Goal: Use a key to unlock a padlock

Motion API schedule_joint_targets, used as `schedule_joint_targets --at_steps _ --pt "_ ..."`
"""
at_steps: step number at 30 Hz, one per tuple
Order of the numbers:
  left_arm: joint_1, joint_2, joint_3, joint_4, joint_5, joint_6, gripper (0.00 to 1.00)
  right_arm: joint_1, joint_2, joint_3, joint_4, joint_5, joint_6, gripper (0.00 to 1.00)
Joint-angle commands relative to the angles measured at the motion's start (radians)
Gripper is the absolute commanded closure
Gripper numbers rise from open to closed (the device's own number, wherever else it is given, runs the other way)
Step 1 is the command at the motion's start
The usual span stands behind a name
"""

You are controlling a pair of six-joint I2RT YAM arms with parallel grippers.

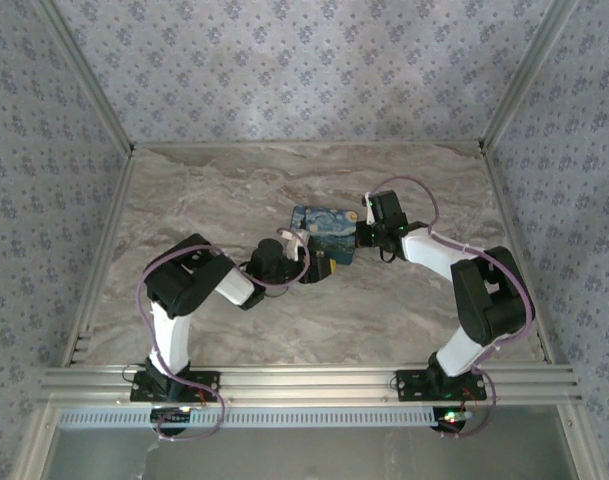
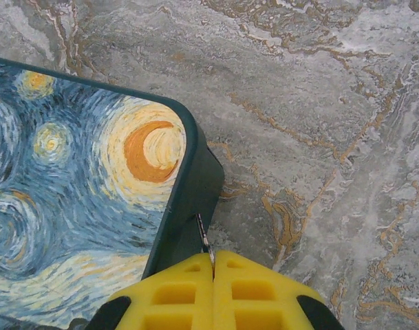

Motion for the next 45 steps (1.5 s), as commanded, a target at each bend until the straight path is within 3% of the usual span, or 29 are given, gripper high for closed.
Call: schedule_joint_targets --at_steps 1,10,12,18,39,45 --pt "-0.015 0.071 -0.001 -0.084 0.016 -0.026 0.32 0.008 0.022 0.017 0.005 -0.024 0.008 1.0" --pt "-0.031 0.077 -0.053 -0.012 -0.052 -0.062 0.34 0.008 0.018 0.019 0.005 -0.023 0.008 1.0" --pt "-0.028 0.073 -0.066 -0.012 -0.056 -0.062 0.39 0.008 0.015 0.018 0.007 -0.023 0.007 1.0" --pt "-0.019 0.068 -0.093 -0.006 -0.061 -0.069 0.42 0.007 0.013 0.017 0.007 -0.024 0.008 1.0" --pt "0.024 0.095 -0.062 -0.04 0.016 -0.088 0.79 0.012 0.006 0.01 0.018 -0.029 0.008 1.0" --pt "0.028 0.092 -0.058 -0.055 0.027 -0.097 0.84 0.009 -0.003 0.006 0.013 -0.029 0.002 1.0"
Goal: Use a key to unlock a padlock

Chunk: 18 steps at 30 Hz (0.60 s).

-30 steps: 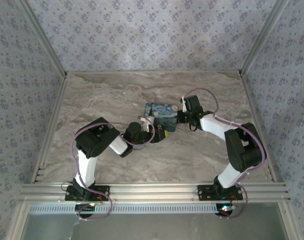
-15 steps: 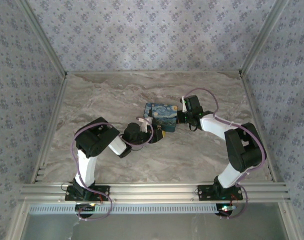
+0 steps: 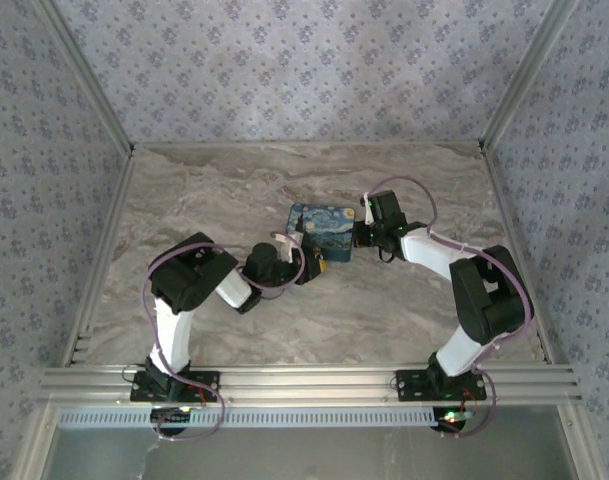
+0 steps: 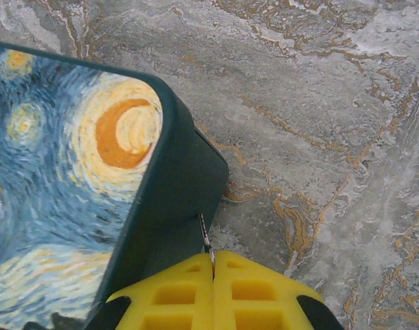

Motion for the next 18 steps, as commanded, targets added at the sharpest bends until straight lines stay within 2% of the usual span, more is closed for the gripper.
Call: schedule_joint_targets --at_steps 1,7,12,18 --pt "0.003 0.051 -0.007 -0.165 0.048 -0.072 0.84 0.006 -0.013 0.005 -0.004 -0.011 0.001 1.0" --pt "0.003 0.044 0.015 -0.22 0.067 -0.117 0.84 -0.009 -0.03 0.004 -0.011 -0.02 -0.005 1.0" --pt "0.003 0.037 0.042 -0.305 0.064 -0.118 0.7 -0.009 -0.023 0.002 -0.004 -0.026 -0.002 1.0" --pt "0.004 0.048 0.074 -0.359 0.056 -0.112 0.67 -0.003 -0.021 -0.004 0.004 -0.027 0.001 1.0"
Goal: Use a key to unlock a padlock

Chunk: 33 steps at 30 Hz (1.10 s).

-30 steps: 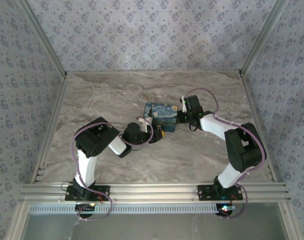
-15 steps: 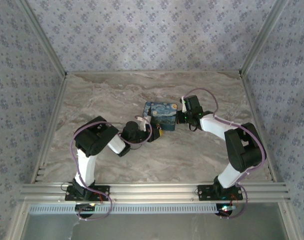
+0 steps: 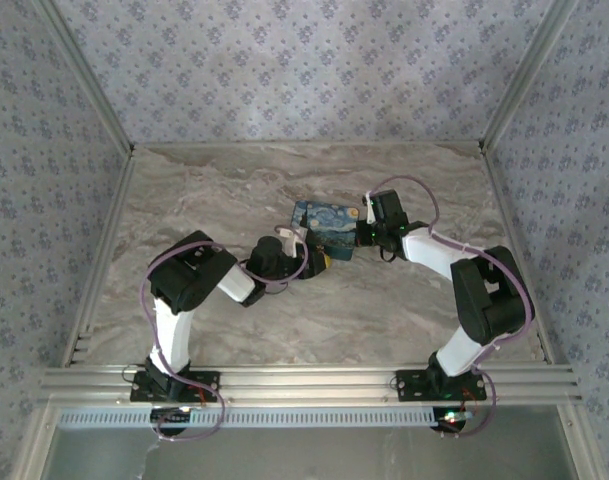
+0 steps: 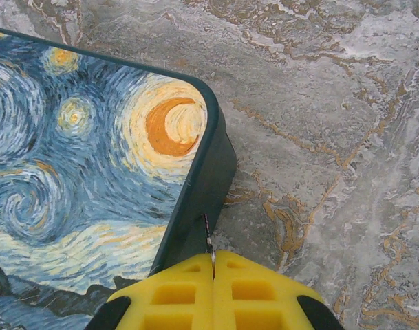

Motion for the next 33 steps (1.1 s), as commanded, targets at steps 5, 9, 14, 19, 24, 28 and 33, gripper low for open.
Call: schedule_joint_targets --at_steps 5,9,14,19,24,28,33 --pt "0.005 0.068 0.004 -0.258 0.025 -0.083 0.69 0.007 -0.018 -0.009 0.007 -0.025 -0.001 1.0" --pt "0.009 0.078 -0.001 -0.24 0.02 -0.092 0.76 0.006 -0.018 -0.012 0.011 -0.027 -0.001 1.0" --pt "0.012 0.079 -0.001 -0.228 0.032 -0.095 0.81 0.007 -0.018 -0.014 0.01 -0.027 -0.001 1.0" --pt "0.014 0.073 0.002 -0.234 0.07 -0.098 0.86 0.003 -0.024 -0.018 0.008 -0.033 -0.002 1.0" --pt "0.027 0.057 0.008 -0.293 0.129 -0.109 0.88 -0.007 -0.044 -0.02 0.0 -0.058 -0.002 1.0" --pt "0.044 0.041 0.015 -0.319 0.184 -0.146 0.88 -0.026 -0.082 -0.027 -0.013 -0.096 0.004 1.0" --pt "0.047 0.002 0.066 -0.441 0.229 -0.166 0.88 -0.038 -0.164 -0.058 -0.036 -0.141 0.01 1.0"
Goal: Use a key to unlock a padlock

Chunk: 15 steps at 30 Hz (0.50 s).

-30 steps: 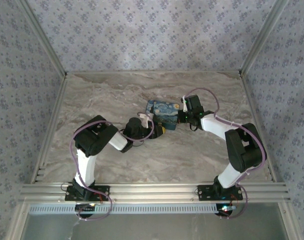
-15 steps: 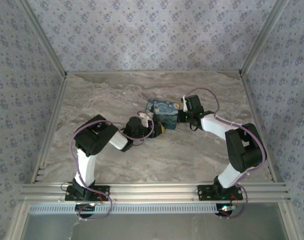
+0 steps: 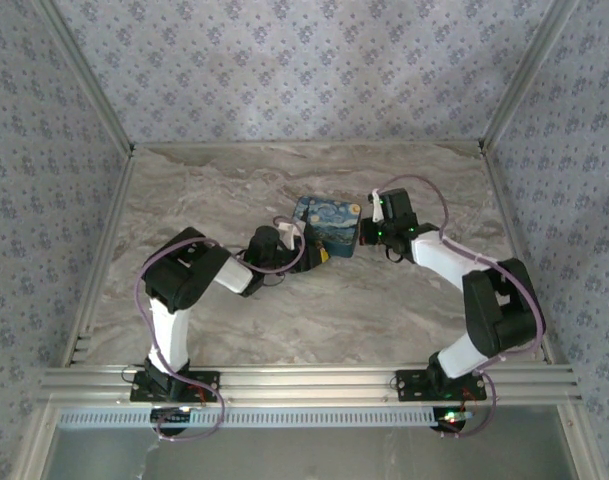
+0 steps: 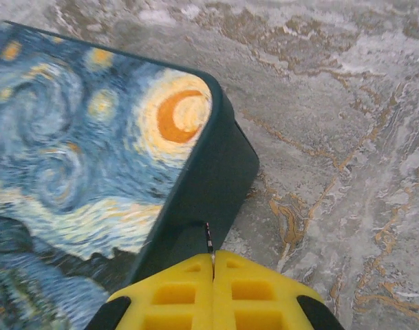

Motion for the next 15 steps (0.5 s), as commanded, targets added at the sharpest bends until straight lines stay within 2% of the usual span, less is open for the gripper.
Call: schedule_joint_targets --at_steps 1,8,15 --pt "-0.006 0.017 0.022 -0.339 0.126 -0.124 0.88 -0.007 -0.078 -0.034 -0.027 -0.081 0.012 1.0" --pt "0.002 -0.046 0.124 -0.518 0.143 -0.136 0.88 -0.03 -0.274 -0.189 0.038 -0.234 0.066 1.0" --pt "0.006 -0.103 0.224 -0.725 0.104 -0.127 0.88 -0.059 -0.448 -0.297 0.058 -0.351 0.121 1.0"
